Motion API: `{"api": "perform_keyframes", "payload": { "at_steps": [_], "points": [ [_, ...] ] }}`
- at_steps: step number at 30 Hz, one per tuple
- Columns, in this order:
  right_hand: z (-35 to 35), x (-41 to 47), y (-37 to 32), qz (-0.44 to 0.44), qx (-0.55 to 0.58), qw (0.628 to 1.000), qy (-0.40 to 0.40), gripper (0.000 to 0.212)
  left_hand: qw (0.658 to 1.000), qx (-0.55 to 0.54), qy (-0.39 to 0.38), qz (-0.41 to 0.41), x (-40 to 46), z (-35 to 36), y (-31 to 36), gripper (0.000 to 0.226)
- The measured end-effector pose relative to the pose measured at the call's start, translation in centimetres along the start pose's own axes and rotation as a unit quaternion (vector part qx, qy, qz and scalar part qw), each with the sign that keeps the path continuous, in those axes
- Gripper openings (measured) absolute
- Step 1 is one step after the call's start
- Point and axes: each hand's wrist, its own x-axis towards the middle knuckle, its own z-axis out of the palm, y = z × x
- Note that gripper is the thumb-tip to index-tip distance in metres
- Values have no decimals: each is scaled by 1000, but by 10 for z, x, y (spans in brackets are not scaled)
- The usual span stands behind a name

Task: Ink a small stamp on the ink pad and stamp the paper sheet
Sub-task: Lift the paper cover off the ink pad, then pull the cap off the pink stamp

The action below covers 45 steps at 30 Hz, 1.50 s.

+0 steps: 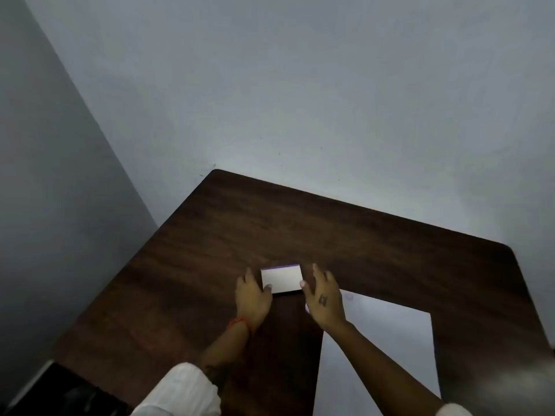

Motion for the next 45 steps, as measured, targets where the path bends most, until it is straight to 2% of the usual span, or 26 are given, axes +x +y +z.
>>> {"api": "perform_keyframes", "payload": {
  "at_steps": [4,7,20,26,32,38,43,45],
  "points": [
    [8,13,0,26,-40,998,-52,44,999,28,-25,4,11,0,-2,45],
    [16,15,1,17,-63,996,-66,38,998,27,-40,38,13,1,-2,39],
    [18,-2,-15,-21,-67,997,25,38,998,16,22,56,-5,-12,-2,47],
    [36,-31,-13,-20,-51,998,-4,43,999,22,22,22,-29,-19,-31,49],
    [51,-51,-8,-16,-38,998,-49,38,999,37,22,6,-44,-18,-57,48],
    [58,-56,-6,8,-64,993,-103,51,997,70,33,10,-47,-17,-68,50],
    [57,-55,-5,13,-67,991,-113,53,996,85,41,-7,-42,-16,-67,62],
    [54,-54,-7,8,-52,993,-103,51,993,101,66,1,-40,-17,-61,67]
  ]
}}
